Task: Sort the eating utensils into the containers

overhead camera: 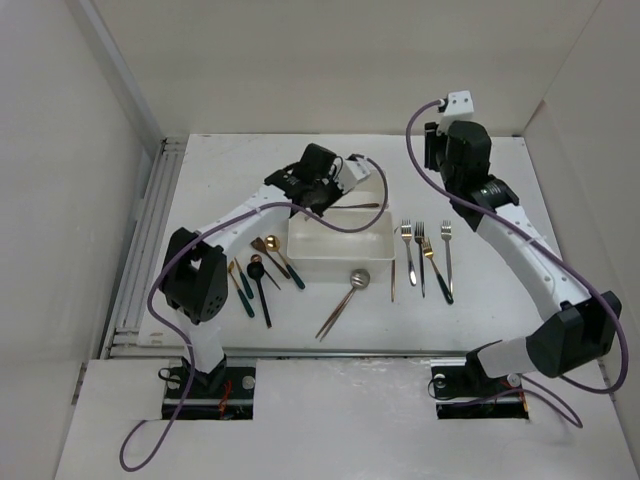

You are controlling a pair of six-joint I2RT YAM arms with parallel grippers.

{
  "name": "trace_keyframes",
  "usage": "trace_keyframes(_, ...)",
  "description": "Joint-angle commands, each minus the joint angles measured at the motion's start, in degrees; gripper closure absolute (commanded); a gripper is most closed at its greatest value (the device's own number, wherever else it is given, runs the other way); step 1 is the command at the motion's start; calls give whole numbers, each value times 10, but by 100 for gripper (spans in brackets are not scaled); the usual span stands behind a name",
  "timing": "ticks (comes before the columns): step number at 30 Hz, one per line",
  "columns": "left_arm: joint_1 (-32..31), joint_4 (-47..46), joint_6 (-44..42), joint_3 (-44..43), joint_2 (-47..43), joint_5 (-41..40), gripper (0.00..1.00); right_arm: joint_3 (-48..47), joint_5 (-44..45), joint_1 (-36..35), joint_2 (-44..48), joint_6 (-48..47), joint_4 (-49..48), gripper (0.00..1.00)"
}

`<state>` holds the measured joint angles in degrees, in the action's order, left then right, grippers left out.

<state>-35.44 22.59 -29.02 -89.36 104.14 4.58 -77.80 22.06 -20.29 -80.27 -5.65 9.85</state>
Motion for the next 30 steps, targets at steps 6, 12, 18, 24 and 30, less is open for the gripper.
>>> trace_keyframes(6,-15,-47,-18,47,-18,53,97,32,10,-4,50,21,-23,53)
trace_keyframes(12,-32,-36,-1,67,-24,54,58,48,-34,17,62,21,-2,22)
trace_keyframes(18,-32,-22,39,35,-35,36,51,6,-131,130,9,132,159,20)
trace_keyframes(24,-11,22,120,-20,-48,41,51,53,-191,187,-56,156,257,34)
trace_keyframes(30,35,43,159,-45,-65,29,51,94,-191,208,-128,174,251,46)
